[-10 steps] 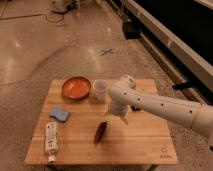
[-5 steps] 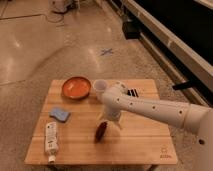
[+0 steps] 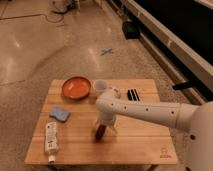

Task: Place the pepper in the ceramic cup

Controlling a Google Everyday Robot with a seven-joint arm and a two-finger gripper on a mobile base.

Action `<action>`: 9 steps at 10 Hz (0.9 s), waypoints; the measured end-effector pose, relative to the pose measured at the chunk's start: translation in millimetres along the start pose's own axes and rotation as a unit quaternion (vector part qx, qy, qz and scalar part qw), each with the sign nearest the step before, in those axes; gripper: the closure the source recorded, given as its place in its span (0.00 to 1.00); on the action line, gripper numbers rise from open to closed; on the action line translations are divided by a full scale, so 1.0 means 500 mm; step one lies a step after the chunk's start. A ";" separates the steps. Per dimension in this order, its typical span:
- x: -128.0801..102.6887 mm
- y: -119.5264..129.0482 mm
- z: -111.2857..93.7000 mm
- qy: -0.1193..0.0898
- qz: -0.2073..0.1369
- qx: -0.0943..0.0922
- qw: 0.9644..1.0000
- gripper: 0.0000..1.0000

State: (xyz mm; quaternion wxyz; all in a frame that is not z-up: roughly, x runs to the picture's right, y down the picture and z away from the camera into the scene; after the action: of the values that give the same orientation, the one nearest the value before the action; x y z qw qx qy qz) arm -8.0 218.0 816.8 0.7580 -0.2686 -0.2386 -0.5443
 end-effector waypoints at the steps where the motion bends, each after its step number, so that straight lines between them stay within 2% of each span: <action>1: -0.002 -0.002 0.009 0.002 -0.004 -0.005 1.000 0.36; 2: -0.003 -0.001 0.016 0.003 -0.008 -0.012 1.000 0.46; 3: -0.004 0.002 0.026 0.007 -0.013 -0.022 1.000 0.60; 5: -0.001 -0.001 0.028 0.010 -0.017 -0.025 0.999 0.78; 6: 0.006 -0.003 0.017 0.013 -0.015 -0.022 1.000 0.91; 7: 0.012 -0.003 0.006 0.016 -0.014 -0.017 1.000 0.96; 9: 0.057 -0.005 -0.057 0.035 -0.007 0.014 0.999 1.00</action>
State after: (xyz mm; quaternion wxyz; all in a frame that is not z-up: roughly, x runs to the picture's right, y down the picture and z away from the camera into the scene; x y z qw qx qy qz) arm 0.0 178.5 814.5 0.7658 -0.2368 -0.2212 -0.5555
